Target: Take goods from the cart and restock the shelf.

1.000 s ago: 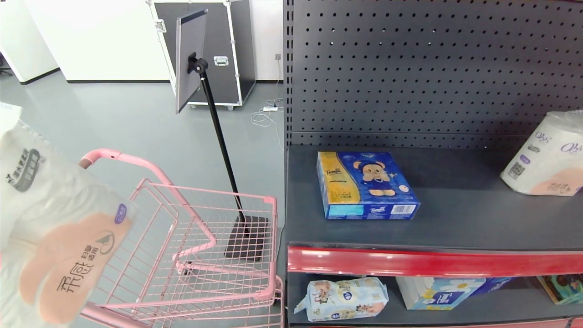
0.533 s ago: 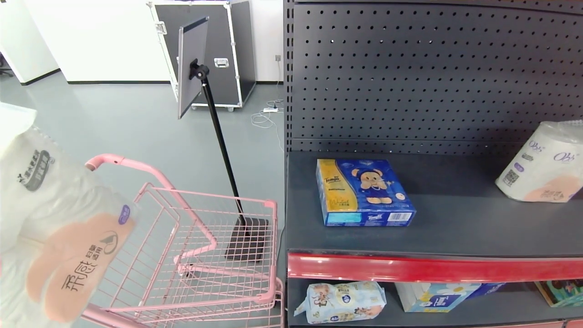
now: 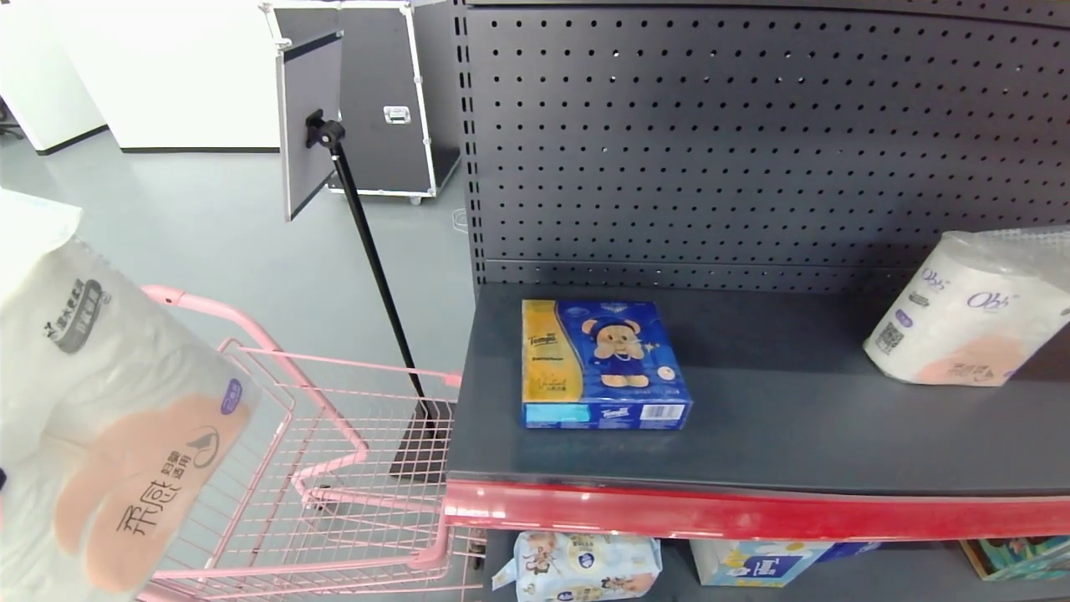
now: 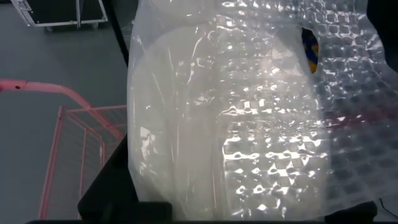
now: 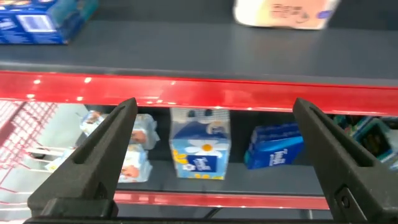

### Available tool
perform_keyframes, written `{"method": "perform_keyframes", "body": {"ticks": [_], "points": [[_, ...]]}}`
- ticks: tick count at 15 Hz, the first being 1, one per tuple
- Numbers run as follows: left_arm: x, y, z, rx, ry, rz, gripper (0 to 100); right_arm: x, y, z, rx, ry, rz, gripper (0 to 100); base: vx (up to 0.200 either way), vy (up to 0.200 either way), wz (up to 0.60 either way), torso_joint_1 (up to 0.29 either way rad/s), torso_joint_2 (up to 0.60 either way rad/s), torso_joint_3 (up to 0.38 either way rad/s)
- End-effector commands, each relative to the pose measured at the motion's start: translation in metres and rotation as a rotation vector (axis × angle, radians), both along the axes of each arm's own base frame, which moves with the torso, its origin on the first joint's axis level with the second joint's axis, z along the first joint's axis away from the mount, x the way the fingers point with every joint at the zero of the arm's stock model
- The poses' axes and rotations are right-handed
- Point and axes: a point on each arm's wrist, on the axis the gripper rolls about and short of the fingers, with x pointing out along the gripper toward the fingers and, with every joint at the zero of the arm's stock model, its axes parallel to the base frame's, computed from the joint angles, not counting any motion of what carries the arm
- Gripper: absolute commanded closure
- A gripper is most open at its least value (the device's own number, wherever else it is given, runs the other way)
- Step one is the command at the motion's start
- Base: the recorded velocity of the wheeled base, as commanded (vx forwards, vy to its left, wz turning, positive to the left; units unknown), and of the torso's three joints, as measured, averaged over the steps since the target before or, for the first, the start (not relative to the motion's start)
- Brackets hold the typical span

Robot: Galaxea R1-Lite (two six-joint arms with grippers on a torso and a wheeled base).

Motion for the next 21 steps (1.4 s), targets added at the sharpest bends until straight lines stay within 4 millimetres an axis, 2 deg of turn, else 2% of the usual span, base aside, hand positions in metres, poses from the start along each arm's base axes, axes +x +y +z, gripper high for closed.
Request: {"method": "perform_keyframes", "body": {"ticks": [1,21], "points": [[0.0003,0.0,0.0002,0.003,0.0,0.001,100,0.0001,0.0,-0.0001,0.001,0.001,0.001,0,0.0,-0.2,0.0,0.002,0.0,0.002],[0.0003,-0.0002,0.0039,0.027,-0.017,-0.006,100,0.0002,0.0,-0.0006,-0.001,0.003,0.001,0,0.0,-0.2,0.0,0.003,0.0,0.004]]}}
